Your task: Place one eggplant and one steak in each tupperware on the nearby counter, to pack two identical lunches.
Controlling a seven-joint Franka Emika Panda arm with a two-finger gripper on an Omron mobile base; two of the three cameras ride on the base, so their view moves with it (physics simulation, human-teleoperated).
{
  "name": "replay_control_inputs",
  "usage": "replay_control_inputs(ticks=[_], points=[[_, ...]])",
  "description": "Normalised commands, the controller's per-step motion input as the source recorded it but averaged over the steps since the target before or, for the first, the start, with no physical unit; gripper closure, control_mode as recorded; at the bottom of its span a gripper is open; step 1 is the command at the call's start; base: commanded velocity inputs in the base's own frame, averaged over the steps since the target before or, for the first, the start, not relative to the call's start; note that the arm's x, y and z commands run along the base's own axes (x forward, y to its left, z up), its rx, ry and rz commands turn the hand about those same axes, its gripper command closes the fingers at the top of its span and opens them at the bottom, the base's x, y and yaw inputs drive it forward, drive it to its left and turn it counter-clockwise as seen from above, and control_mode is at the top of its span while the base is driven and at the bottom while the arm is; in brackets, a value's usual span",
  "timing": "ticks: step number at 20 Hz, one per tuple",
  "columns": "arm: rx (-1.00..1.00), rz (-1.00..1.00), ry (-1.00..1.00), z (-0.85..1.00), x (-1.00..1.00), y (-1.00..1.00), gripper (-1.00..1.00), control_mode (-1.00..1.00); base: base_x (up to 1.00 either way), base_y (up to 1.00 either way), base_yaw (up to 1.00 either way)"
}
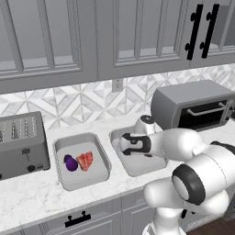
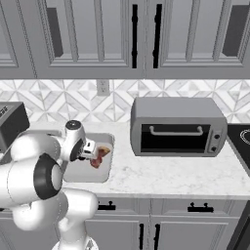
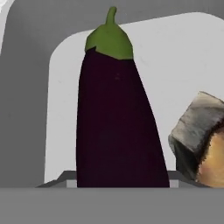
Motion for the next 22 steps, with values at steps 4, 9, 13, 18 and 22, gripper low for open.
replay_control_inputs(ticks=[4, 9, 13, 18, 22], points=[[0.00, 0.00, 0.04, -0.26, 0.00, 0.01, -1.00, -1.00, 0.00, 0.00, 0.00], [0.00, -0.01, -0.03, 0.10, -0.32, 0.00, -1.00, -1.00, 0.00, 0.00, 0.00], [0.00, -0.04, -0.12, 0.54, -0.75, 0.00, -1.00, -1.00, 0.00, 0.00, 0.00], [0.00, -0.07, -0.18, 0.84, -0.88, 0.00, -1.00, -1.00, 0.00, 0.00, 0.00], [0.00, -0.07, -0.36, 0.80, -1.00, 0.00, -1.00, -1.00, 0.00, 0.00, 0.00]])
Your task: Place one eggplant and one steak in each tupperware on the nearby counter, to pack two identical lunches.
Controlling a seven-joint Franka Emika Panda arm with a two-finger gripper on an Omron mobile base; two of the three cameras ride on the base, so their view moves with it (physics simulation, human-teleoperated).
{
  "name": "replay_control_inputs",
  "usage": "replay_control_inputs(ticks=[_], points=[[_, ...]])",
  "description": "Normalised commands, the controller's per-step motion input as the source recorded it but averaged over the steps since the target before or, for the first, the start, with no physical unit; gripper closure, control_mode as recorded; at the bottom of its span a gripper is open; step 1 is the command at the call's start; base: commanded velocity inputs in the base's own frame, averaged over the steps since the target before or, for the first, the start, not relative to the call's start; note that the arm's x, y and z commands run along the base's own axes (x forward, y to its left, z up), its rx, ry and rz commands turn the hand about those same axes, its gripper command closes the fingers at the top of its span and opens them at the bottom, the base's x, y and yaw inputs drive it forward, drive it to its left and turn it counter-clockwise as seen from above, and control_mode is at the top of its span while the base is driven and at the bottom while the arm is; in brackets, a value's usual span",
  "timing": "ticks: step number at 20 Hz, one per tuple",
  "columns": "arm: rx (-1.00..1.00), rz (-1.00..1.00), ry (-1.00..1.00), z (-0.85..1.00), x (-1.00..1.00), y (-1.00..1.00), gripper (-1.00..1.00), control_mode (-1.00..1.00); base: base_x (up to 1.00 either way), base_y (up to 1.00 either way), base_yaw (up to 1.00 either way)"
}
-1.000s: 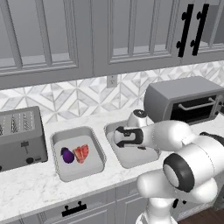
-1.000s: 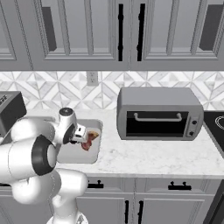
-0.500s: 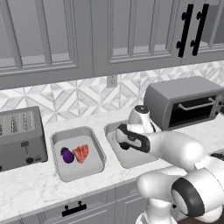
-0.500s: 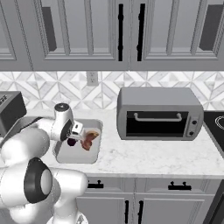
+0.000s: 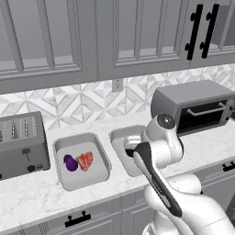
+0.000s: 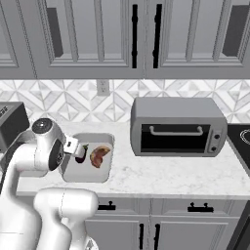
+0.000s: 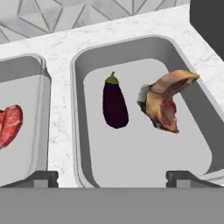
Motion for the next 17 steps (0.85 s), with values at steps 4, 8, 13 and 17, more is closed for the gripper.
replay_control_inputs(ticks=[4, 8, 13, 17], points=[[-0.03, -0.04, -0.40, 0.76, -1.00, 0.06, -1.00, -1.00, 0.00, 0.00, 0.00], [-0.13, 0.00, -0.40, 0.91, -0.87, 0.34, -1.00, -1.00, 0.00, 0.00, 0.00], [-0.13, 0.00, -0.17, 0.32, -0.60, 0.47, -1.00, -1.00, 0.00, 0.00, 0.00], [-0.11, 0.00, -0.07, -0.47, -0.45, 0.38, -1.00, -1.00, 0.00, 0.00, 0.00]])
